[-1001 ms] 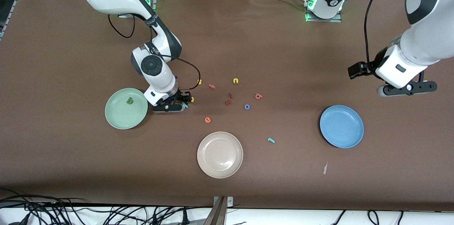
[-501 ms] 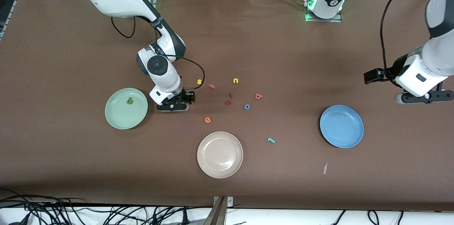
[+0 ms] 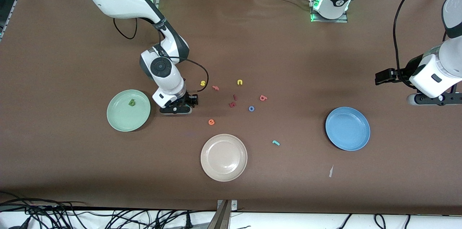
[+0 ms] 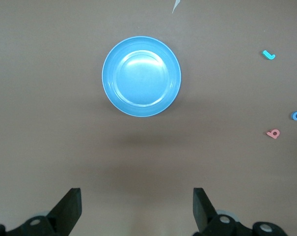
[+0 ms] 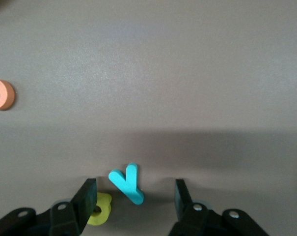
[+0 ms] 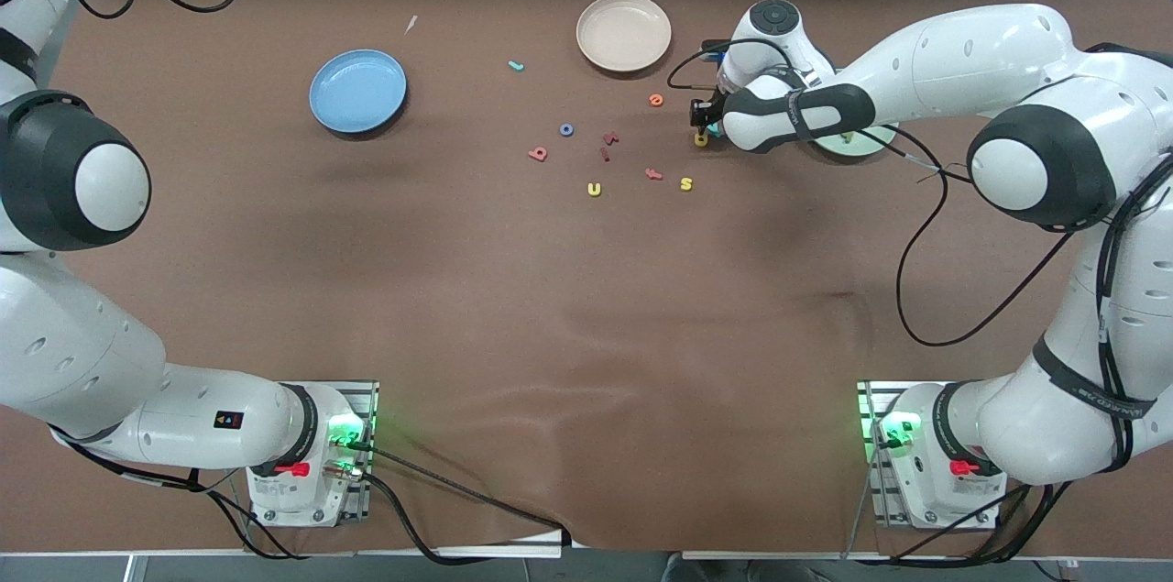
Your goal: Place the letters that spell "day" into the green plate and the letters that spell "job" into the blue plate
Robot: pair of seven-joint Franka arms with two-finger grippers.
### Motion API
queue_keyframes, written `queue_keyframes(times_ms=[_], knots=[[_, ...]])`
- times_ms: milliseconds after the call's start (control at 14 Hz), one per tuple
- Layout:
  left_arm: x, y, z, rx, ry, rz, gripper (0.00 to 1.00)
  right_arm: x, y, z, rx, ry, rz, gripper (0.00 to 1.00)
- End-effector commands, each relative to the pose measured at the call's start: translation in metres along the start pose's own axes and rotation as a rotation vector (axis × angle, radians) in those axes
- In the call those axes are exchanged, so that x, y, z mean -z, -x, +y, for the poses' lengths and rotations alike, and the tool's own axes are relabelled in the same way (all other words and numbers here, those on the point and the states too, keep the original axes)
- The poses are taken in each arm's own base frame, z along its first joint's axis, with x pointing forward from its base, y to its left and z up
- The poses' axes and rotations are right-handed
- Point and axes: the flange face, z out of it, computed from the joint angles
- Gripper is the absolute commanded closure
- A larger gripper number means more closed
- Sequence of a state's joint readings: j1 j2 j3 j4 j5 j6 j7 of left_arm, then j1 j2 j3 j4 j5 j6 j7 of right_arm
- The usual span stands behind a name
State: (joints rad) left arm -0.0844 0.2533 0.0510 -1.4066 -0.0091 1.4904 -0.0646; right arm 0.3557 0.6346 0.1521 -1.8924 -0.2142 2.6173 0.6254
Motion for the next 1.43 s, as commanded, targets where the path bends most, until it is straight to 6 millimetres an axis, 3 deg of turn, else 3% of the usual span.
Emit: queue_keyframes(times_ms=[0,143,215,429,644,1001,1359], knots=[[0.006,0.002,0.001,-0.022,0.017,0.008,0.00,0.000,-0.010,-0.005,0.000,0.005,0.024,0.27],[0.000,-0.004,-0.016,0.021,0.012,0.009,0.00,0.006,-0.016,-0.007,0.003,0.001,0.036,0.27],[0.000,-0.005,-0.042,0.063,0.030,0.010,0.00,0.008,-0.018,-0.007,0.004,-0.002,0.041,0.27],[0.001,-0.005,-0.057,0.089,0.051,0.013,0.00,0.002,-0.016,-0.007,0.003,0.001,0.035,0.27],[0.003,-0.008,-0.092,0.155,0.137,0.049,0.00,-0.005,-0.016,-0.004,0.002,0.007,0.029,0.30],[0.006,-0.012,-0.114,0.192,0.121,0.102,0.00,-0.010,-0.011,-0.008,0.008,0.010,0.024,0.35],[-0.003,-0.017,-0.118,0.196,0.098,0.089,0.00,-0.012,-0.003,-0.014,0.004,0.012,0.018,0.38]])
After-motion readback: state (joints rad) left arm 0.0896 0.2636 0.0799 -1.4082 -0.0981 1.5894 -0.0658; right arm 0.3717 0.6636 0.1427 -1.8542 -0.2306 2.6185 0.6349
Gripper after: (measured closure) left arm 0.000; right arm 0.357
